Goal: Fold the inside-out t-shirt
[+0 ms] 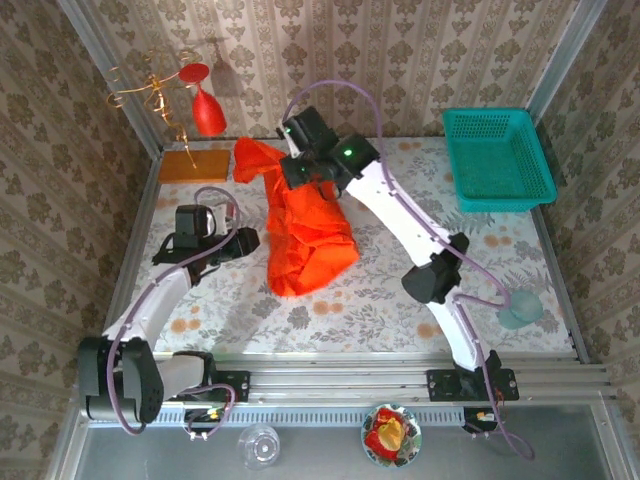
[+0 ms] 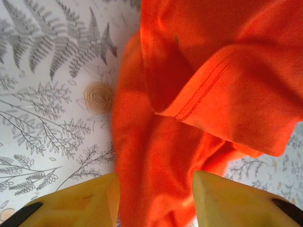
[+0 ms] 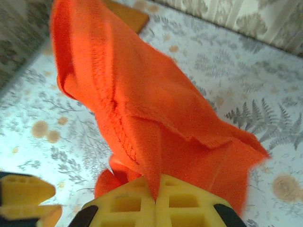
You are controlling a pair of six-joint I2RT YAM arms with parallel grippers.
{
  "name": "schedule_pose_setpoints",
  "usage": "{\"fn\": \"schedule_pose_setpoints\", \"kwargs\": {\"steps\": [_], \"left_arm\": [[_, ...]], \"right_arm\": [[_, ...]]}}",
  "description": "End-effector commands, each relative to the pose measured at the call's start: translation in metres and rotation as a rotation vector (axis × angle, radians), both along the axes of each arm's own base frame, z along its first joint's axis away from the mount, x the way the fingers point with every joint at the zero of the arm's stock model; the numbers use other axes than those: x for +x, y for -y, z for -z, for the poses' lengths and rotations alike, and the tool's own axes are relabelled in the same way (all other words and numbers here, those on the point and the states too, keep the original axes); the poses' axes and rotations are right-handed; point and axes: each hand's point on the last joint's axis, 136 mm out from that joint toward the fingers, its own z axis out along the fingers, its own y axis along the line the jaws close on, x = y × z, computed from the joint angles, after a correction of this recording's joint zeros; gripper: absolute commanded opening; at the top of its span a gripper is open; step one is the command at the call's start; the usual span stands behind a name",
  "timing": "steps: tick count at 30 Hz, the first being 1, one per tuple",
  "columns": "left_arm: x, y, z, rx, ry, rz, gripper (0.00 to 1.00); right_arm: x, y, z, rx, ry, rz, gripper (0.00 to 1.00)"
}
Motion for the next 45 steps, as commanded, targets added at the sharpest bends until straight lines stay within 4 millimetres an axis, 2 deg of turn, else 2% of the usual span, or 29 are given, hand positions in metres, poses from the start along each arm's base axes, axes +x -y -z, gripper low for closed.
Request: {"fn": "schedule_pose_setpoints", "kwargs": {"steps": [1, 4, 6, 7, 10, 12, 14, 17, 21, 24, 26, 29, 32, 35, 38, 41, 42, 45], "left_arm": [[0.005, -0.01, -0.031, -0.006, 0.123, -0.06, 0.46], [0.002, -0.01, -0.053, -0.016, 0.206, -0.055, 0.47], [0.0, -0.007, -0.062, -0.033, 0.246, -0.035, 0.49], [0.0, -0.003, -0.064, -0.047, 0.26, -0.018, 0.5], [0.0, 0.005, -0.061, -0.072, 0.259, 0.025, 0.51], [0.0, 0.012, -0.058, -0.085, 0.241, 0.056, 0.51], [-0.001, 0.023, -0.055, -0.095, 0.23, 0.102, 0.52], [-0.004, 0.043, -0.049, -0.067, 0.205, 0.184, 0.52], [-0.012, 0.074, -0.036, 0.028, 0.174, 0.303, 0.52], [-0.026, 0.097, -0.021, 0.115, 0.159, 0.401, 0.52], [-0.041, 0.115, -0.004, 0.202, 0.145, 0.491, 0.52], [-0.053, 0.124, 0.026, 0.347, 0.098, 0.564, 0.54], [-0.06, 0.127, 0.052, 0.451, 0.04, 0.612, 0.57], [-0.061, 0.128, 0.07, 0.521, 0.001, 0.642, 0.58], [-0.054, 0.127, 0.081, 0.571, -0.026, 0.637, 0.57], [-0.044, 0.13, 0.082, 0.592, -0.021, 0.618, 0.51], [-0.041, 0.13, 0.081, 0.598, -0.017, 0.61, 0.46], [-0.032, 0.134, 0.07, 0.6, 0.016, 0.595, 0.22]], "right_arm": [[-0.028, 0.023, -0.039, -0.006, 0.048, -0.031, 0.0], [-0.037, 0.048, -0.016, -0.06, 0.021, 0.019, 0.0], [-0.044, 0.064, 0.017, -0.048, -0.043, 0.06, 0.0], [-0.049, 0.071, 0.037, -0.011, -0.096, 0.082, 0.03], [-0.064, 0.09, 0.102, 0.115, -0.306, 0.152, 0.27], [-0.072, 0.107, 0.134, 0.123, -0.385, 0.217, 0.3], [-0.077, 0.122, 0.152, 0.076, -0.395, 0.255, 0.32], [-0.081, 0.134, 0.163, 0.0, -0.39, 0.263, 0.38], [-0.086, 0.139, 0.175, -0.078, -0.399, 0.236, 0.43], [-0.095, 0.137, 0.182, -0.117, -0.405, 0.2, 0.47], [-0.101, 0.141, 0.189, -0.145, -0.414, 0.204, 0.48], [-0.107, 0.156, 0.196, -0.177, -0.415, 0.251, 0.49], [-0.11, 0.168, 0.196, -0.177, -0.389, 0.29, 0.51], [-0.112, 0.178, 0.193, -0.16, -0.376, 0.319, 0.51], [-0.114, 0.179, 0.189, -0.148, -0.366, 0.31, 0.52], [-0.115, 0.176, 0.187, -0.133, -0.357, 0.288, 0.52], [-0.115, 0.173, 0.185, -0.123, -0.346, 0.271, 0.52], [-0.115, 0.167, 0.179, -0.085, -0.306, 0.219, 0.52]]}}
